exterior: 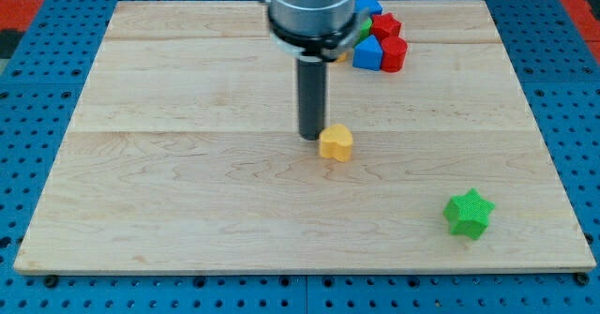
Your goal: Slightly move the yellow heart to the right
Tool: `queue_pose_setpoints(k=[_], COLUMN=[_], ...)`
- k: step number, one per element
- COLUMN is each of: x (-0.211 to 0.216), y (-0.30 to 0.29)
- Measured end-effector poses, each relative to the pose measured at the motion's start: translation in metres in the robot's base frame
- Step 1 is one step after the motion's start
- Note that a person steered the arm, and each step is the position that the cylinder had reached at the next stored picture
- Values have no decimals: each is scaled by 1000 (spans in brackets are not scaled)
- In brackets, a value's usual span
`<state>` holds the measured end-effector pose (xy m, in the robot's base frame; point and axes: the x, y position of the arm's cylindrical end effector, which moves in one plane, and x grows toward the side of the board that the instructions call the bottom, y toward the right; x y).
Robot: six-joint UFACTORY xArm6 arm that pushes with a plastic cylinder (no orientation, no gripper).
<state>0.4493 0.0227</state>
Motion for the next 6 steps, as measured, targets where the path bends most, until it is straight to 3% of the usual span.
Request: queue_pose_setpoints(k=[2,4,5,6], x=[44,20,25,-17], y=[-11,57,62,82])
